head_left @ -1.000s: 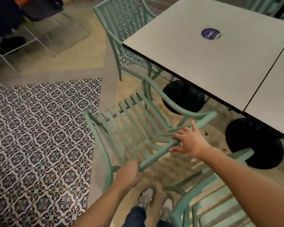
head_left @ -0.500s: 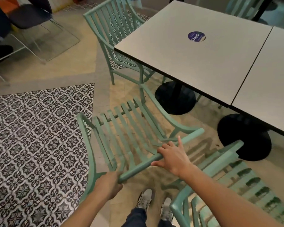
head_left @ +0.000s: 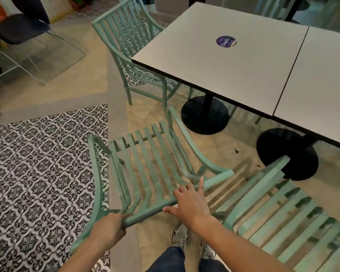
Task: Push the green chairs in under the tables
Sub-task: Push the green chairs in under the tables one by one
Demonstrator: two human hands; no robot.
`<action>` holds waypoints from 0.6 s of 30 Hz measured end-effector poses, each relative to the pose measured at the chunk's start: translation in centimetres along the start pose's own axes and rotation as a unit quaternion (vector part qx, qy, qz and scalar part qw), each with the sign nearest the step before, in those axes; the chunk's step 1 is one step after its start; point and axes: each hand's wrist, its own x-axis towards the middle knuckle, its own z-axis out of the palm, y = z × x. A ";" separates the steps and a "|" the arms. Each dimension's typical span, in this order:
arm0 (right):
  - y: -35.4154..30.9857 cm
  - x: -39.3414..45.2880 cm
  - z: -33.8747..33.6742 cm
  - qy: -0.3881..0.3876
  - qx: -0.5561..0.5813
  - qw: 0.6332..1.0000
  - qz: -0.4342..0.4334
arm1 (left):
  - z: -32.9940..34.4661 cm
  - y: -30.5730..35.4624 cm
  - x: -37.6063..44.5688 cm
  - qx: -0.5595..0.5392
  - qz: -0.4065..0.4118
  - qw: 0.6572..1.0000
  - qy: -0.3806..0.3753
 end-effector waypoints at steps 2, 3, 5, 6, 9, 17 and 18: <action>0.2 -0.3 0.2 0.043 0.014 0.999 -0.003 | 0.0 0.6 0.2 0.005 -0.001 1.000 0.009; 0.2 -0.5 0.4 0.062 0.025 0.998 -0.004 | -0.1 1.1 0.3 0.006 0.005 1.000 0.018; 0.4 -0.9 0.6 0.097 0.059 0.993 0.007 | -0.6 2.8 0.6 0.001 0.027 0.999 0.047; 0.7 -1.8 0.9 0.120 0.087 0.989 0.029 | -1.0 4.3 0.5 -0.009 0.047 0.997 0.060; 2.0 -4.7 1.2 0.181 0.182 0.961 0.099 | -1.9 9.6 -0.1 -0.062 0.105 0.984 0.129; 10.6 -19.9 6.3 0.243 0.293 0.862 0.335 | 2.4 21.0 -3.7 -0.195 0.173 0.955 0.143; 11.5 -22.9 7.3 0.257 0.308 0.837 0.371 | 3.3 22.4 -4.5 -0.249 0.158 0.950 0.104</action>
